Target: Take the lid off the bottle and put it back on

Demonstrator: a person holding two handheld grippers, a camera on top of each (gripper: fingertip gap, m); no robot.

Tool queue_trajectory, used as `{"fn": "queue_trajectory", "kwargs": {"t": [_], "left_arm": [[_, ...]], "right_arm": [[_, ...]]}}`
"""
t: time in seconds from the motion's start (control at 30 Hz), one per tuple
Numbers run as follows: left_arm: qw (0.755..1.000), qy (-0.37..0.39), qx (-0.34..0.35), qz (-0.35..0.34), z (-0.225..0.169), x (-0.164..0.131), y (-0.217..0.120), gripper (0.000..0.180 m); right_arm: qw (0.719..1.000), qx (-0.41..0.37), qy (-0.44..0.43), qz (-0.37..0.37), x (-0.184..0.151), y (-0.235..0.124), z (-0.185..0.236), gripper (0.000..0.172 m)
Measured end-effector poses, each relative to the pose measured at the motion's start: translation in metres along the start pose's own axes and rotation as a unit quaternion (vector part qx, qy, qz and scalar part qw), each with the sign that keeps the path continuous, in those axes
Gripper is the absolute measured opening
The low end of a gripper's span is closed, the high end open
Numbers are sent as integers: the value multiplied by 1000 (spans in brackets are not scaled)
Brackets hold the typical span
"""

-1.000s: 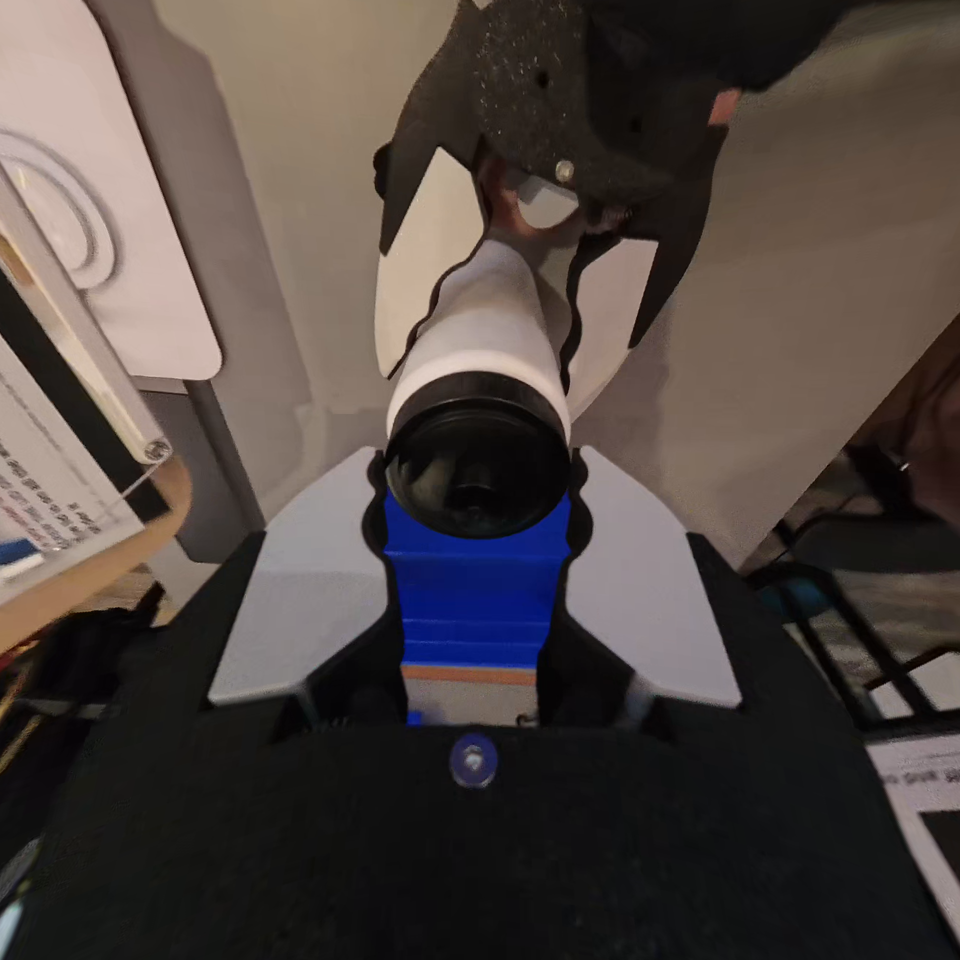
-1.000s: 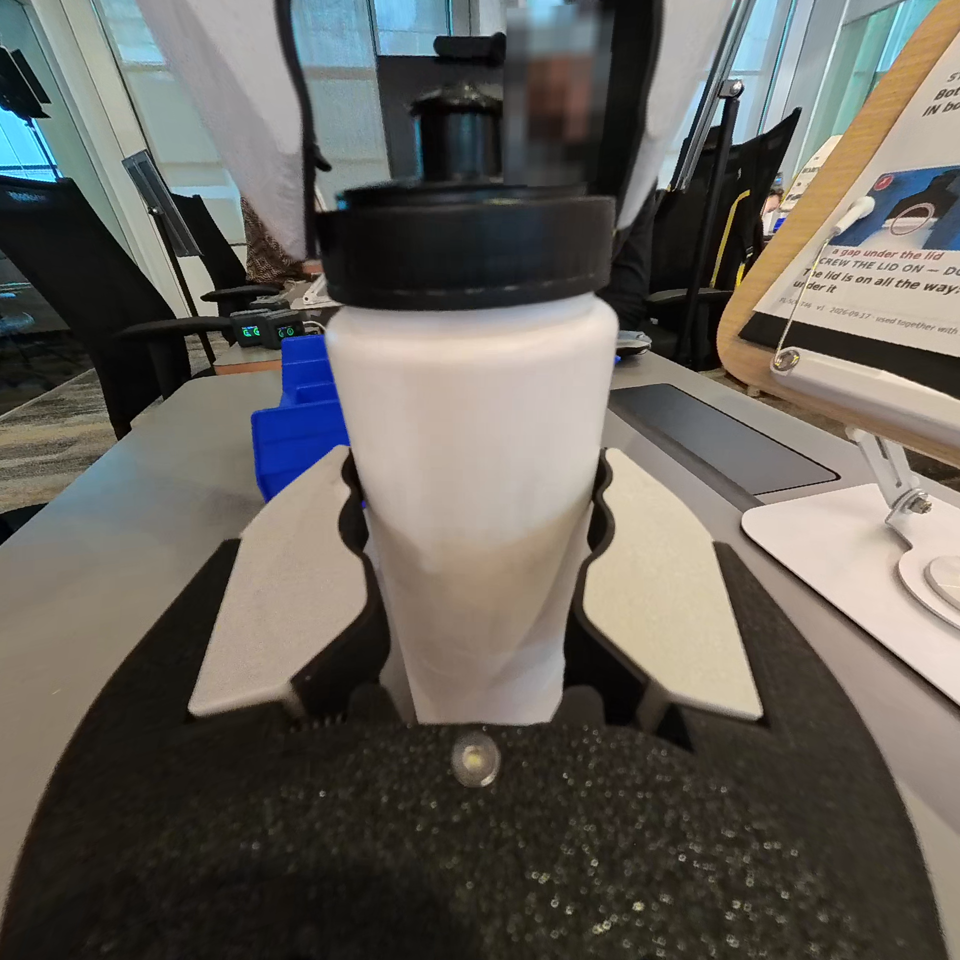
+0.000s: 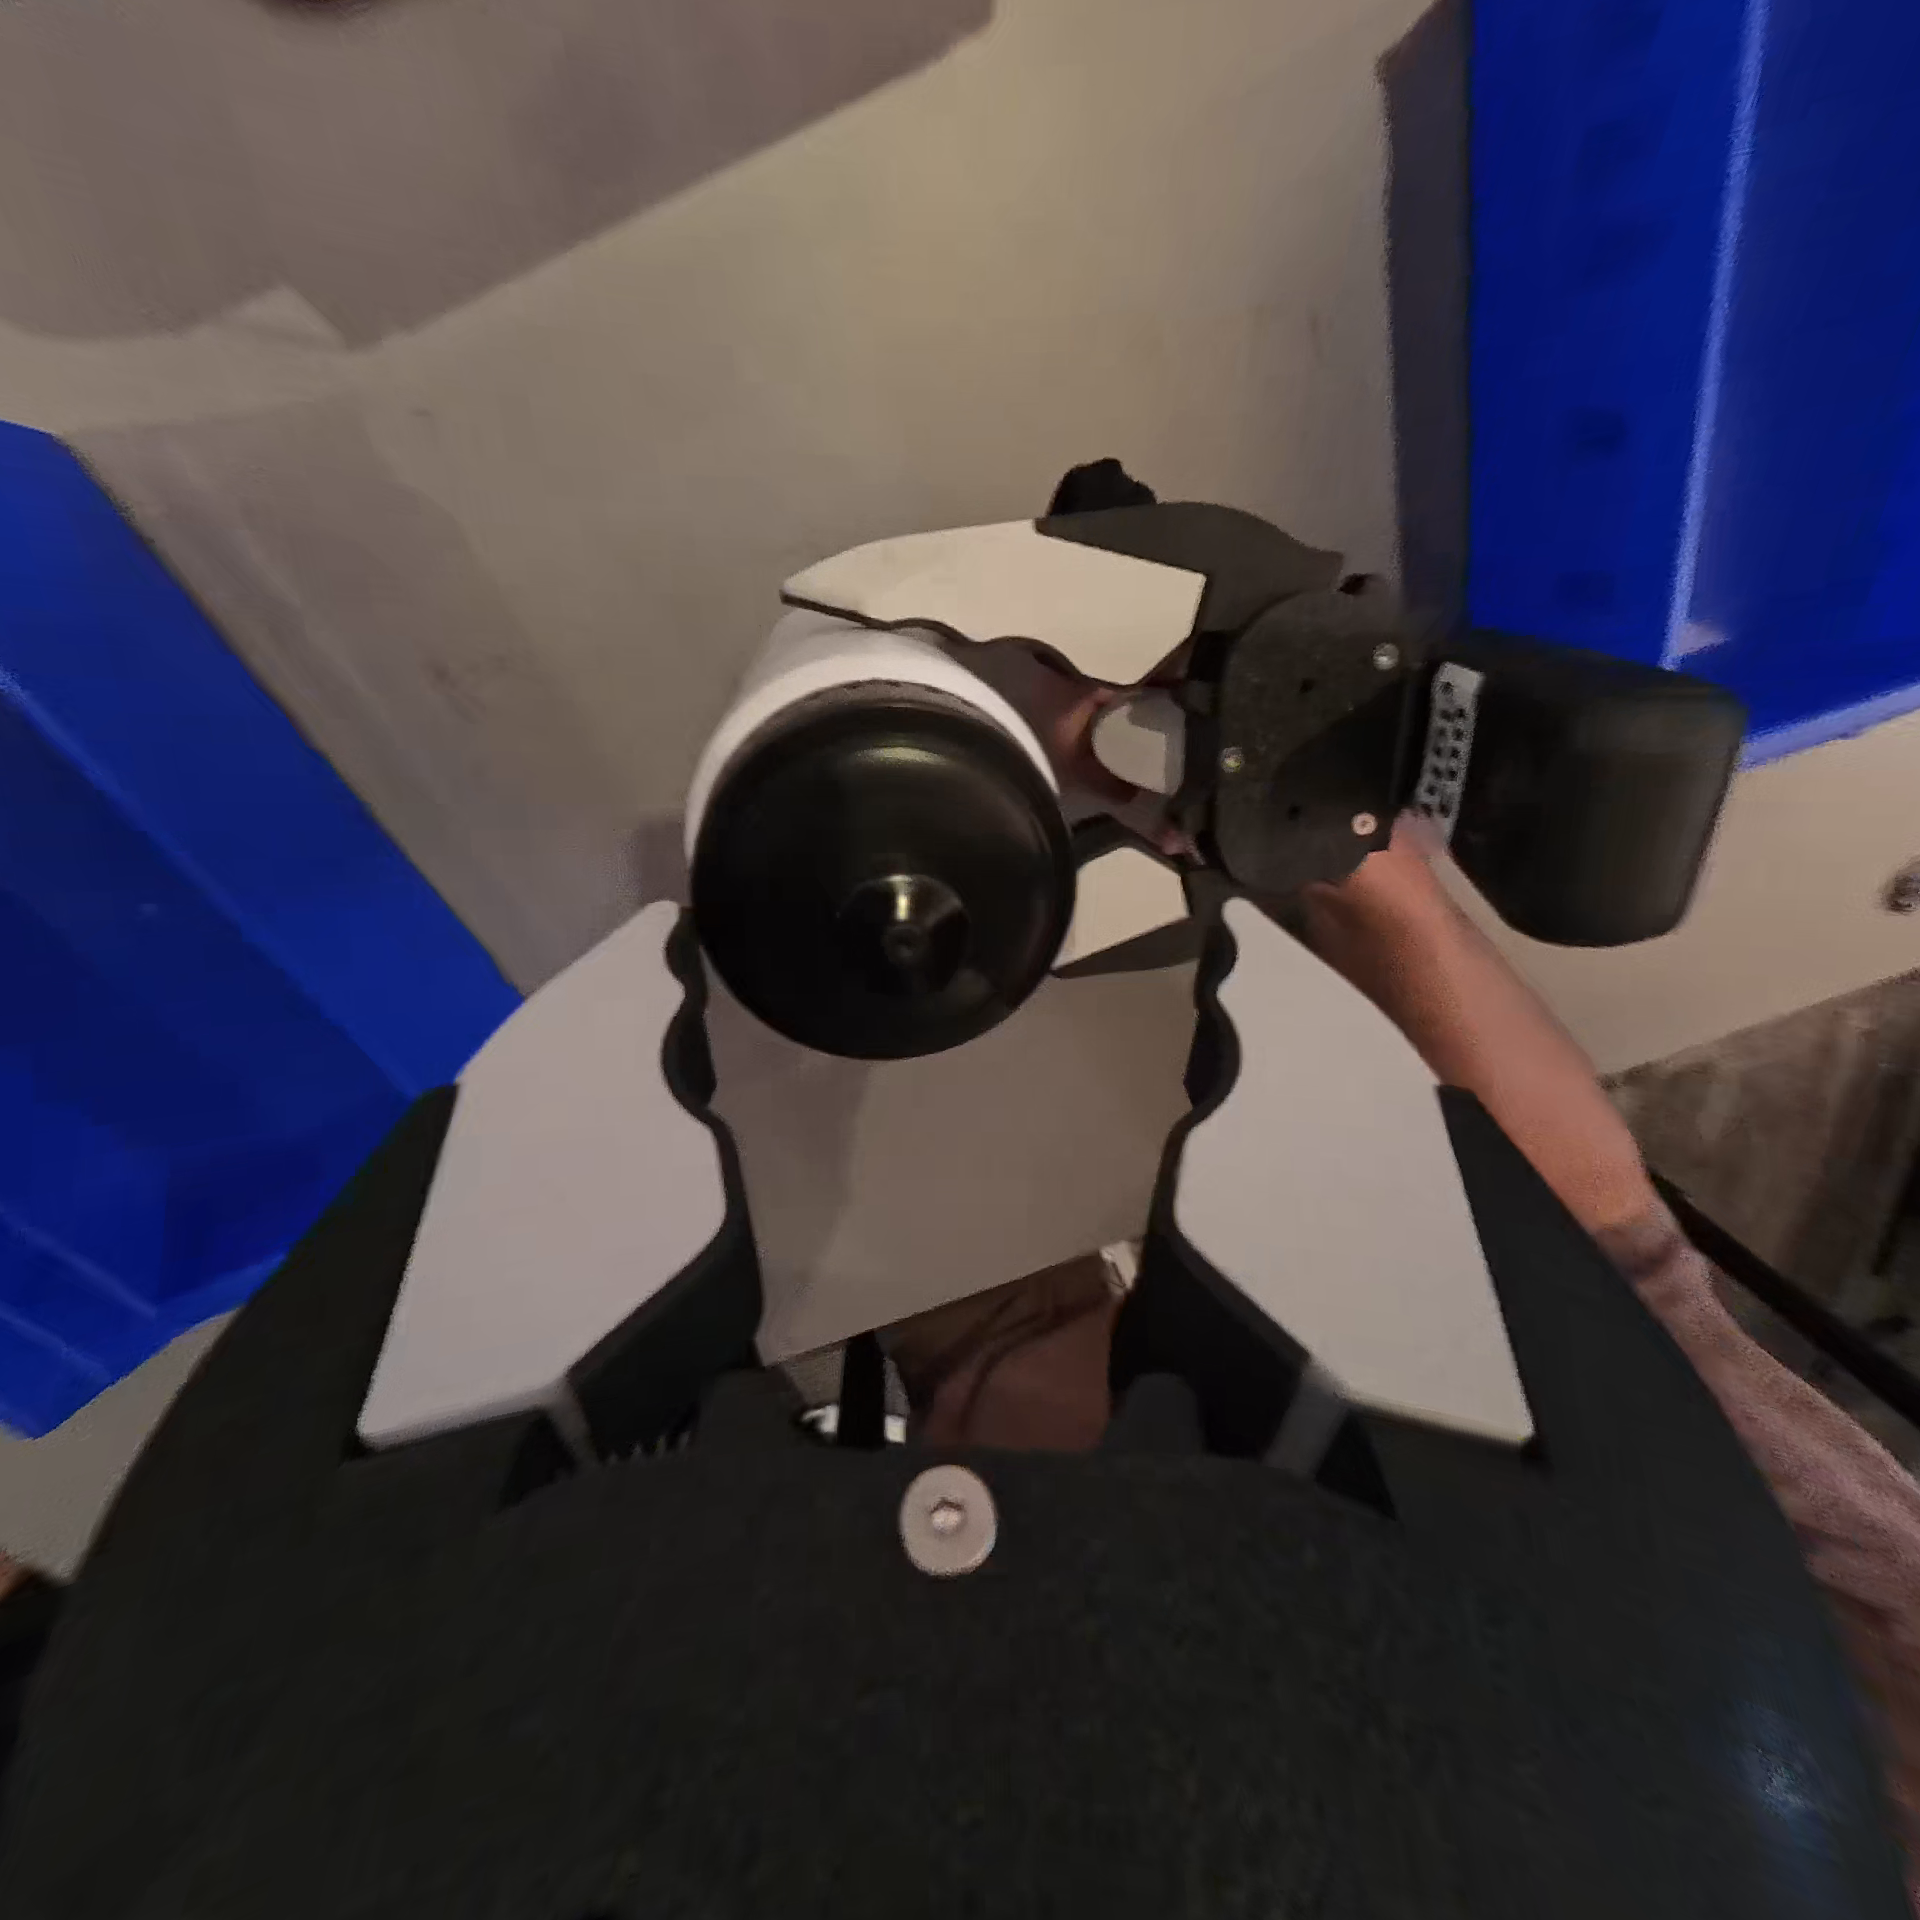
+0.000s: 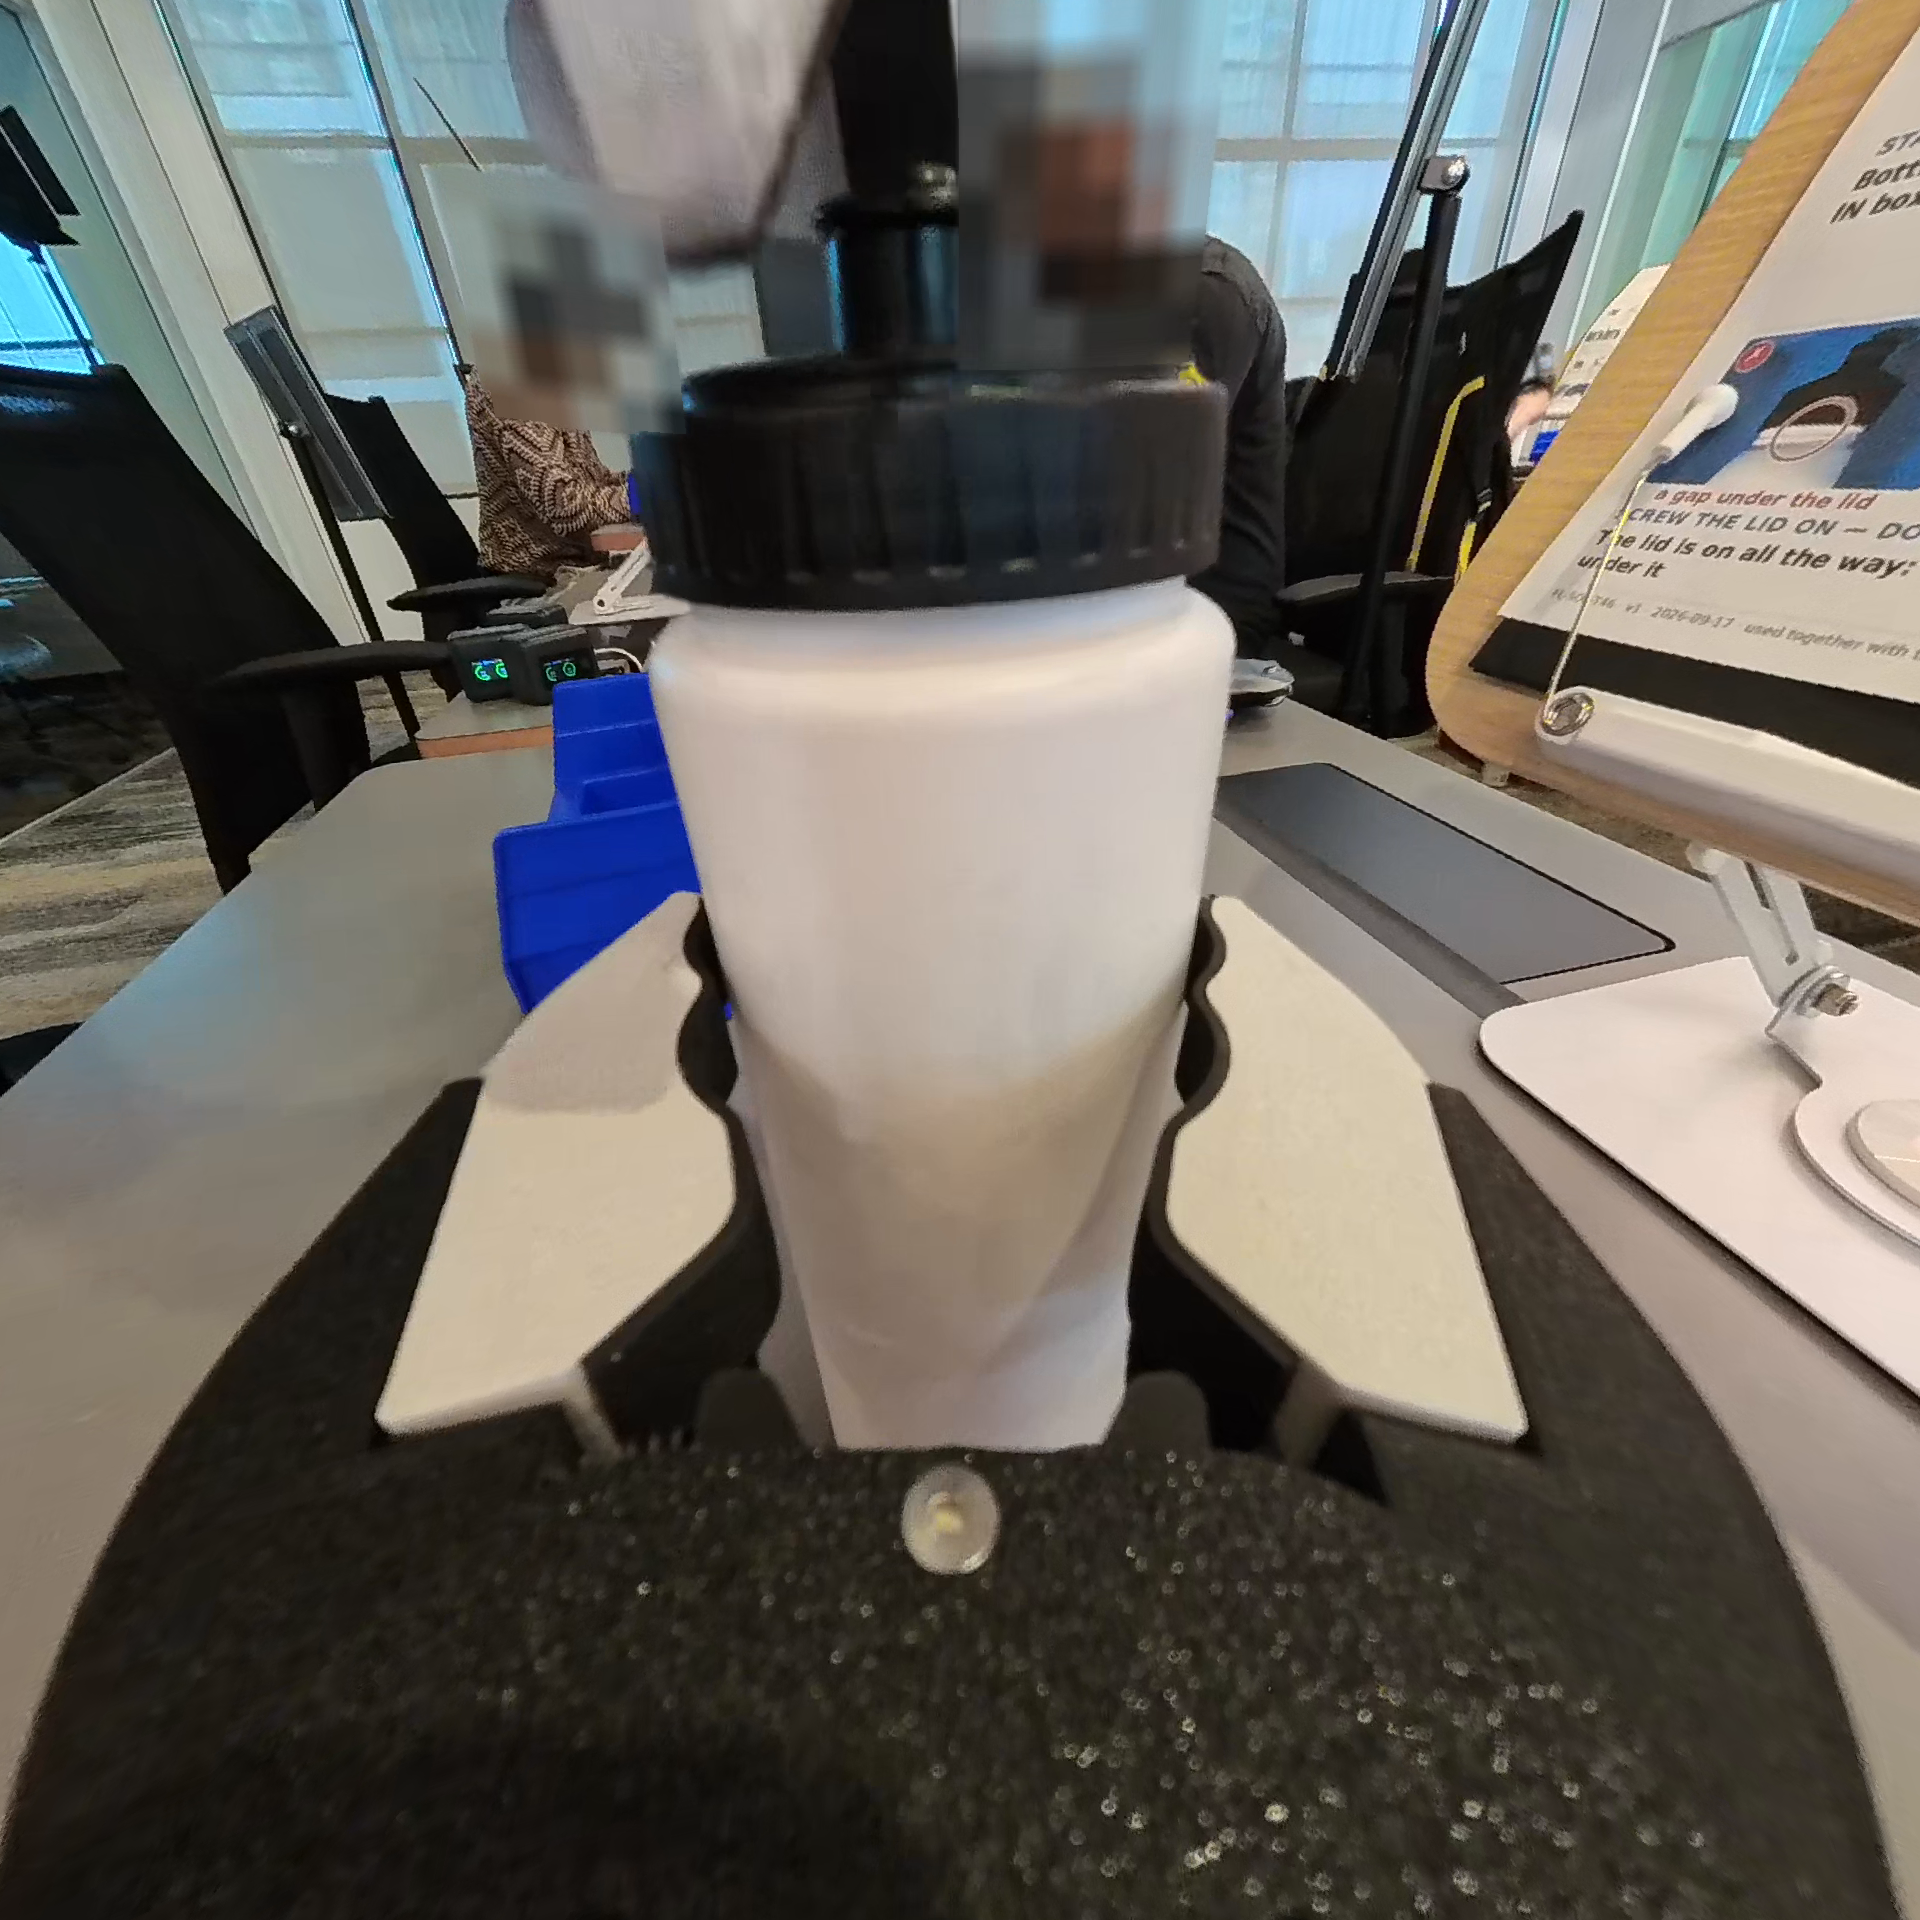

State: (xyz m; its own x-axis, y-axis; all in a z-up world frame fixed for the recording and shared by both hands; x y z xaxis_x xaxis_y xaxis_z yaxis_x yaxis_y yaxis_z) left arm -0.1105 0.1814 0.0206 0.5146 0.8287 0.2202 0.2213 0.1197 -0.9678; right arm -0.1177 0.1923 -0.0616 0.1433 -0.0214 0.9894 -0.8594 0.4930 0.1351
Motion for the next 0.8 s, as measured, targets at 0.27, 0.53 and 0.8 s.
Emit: {"fn": "queue_trajectory", "kwargs": {"t": [0.27,0.53,0.8], "left_arm": [[991,127,20,40,9,-1,-1,66],[896,423,13,132,13,-2,0,68],[763,613,50,198,14,-1,0,68]], "right_arm": [[1000,3,-2,2,-1,1,2,84],[1000,7,-1,1,-1,3,4,84],[1000,5,-4,5,-2,3,4,84]]}}
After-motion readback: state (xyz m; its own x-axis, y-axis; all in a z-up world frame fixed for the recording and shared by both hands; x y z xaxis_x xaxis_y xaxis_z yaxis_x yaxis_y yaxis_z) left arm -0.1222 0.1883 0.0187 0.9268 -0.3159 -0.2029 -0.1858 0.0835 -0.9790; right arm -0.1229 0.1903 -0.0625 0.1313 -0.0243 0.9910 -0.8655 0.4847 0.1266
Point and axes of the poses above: each gripper's, where its closed fingertips meet, y out along the fingers, x out of its top, z = x × y across the jaws, the point moved 2 cm from there along -y, back along the fingers, and after that the axes turned 7 degrees about -z, right-handed, at the moved point
